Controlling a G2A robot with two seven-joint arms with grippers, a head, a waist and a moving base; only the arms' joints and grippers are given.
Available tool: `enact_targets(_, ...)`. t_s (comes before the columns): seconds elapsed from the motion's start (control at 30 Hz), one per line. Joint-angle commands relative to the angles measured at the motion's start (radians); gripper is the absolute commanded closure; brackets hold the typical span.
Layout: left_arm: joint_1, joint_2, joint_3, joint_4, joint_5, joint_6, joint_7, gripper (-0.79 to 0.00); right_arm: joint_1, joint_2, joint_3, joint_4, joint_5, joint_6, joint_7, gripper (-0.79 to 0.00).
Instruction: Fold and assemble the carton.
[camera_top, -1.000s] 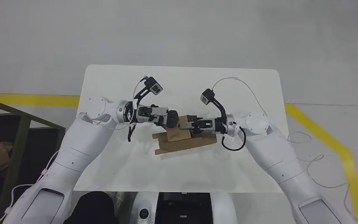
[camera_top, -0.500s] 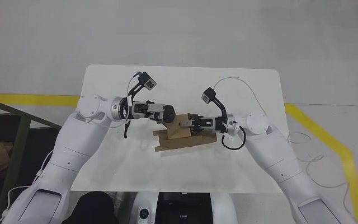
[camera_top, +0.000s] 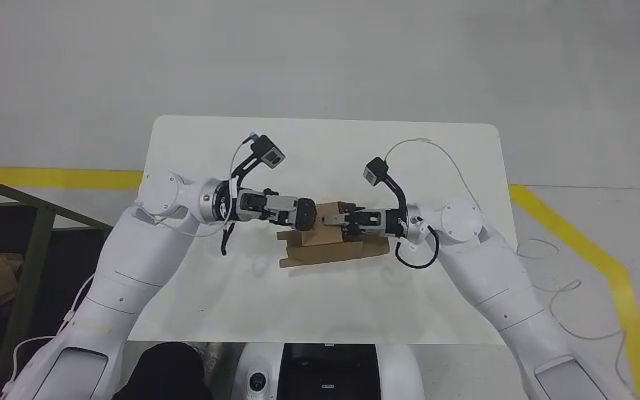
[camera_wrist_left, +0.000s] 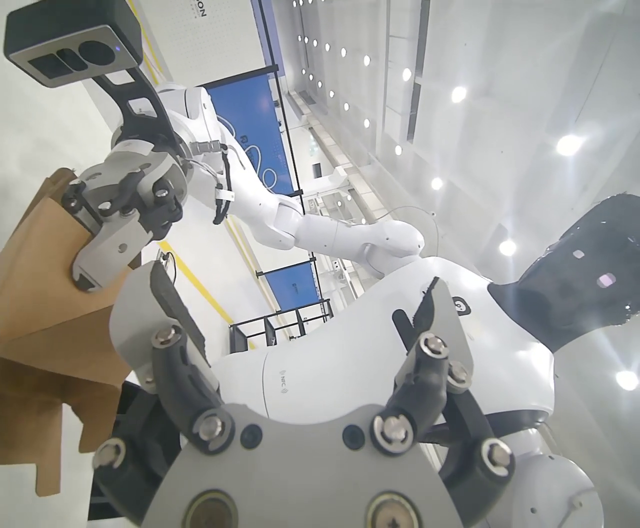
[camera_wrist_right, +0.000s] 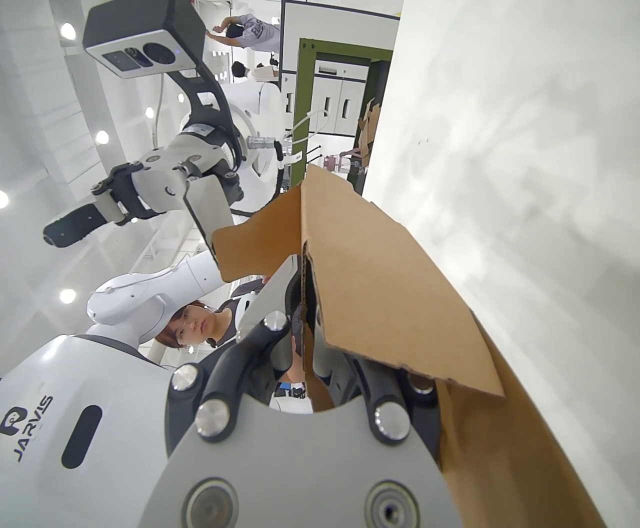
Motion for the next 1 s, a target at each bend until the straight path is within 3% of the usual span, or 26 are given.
enact_targets(0.0, -0.009, -0.004, 0.015, 0.005, 0.002, -0.006, 0.001, -0.785, -0.002, 0.000, 0.002, -0.005, -0.001, 0.002, -0.003, 0.000)
enact_targets(0.5, -0.046, -0.014, 0.052, 0.032, 0.069, 0.005, 0.003, -0.785, -0.016, 0.006, 0.029, -0.052, -0.007, 0.005, -0.010, 0.000)
enact_targets(0.97, 0.033, 0.016, -0.106, 0.007, 0.076, -0.020, 0.035, -0.785, -0.037, 0.013, 0.062, -0.054, 0.007, -0.007, -0.013, 0.000)
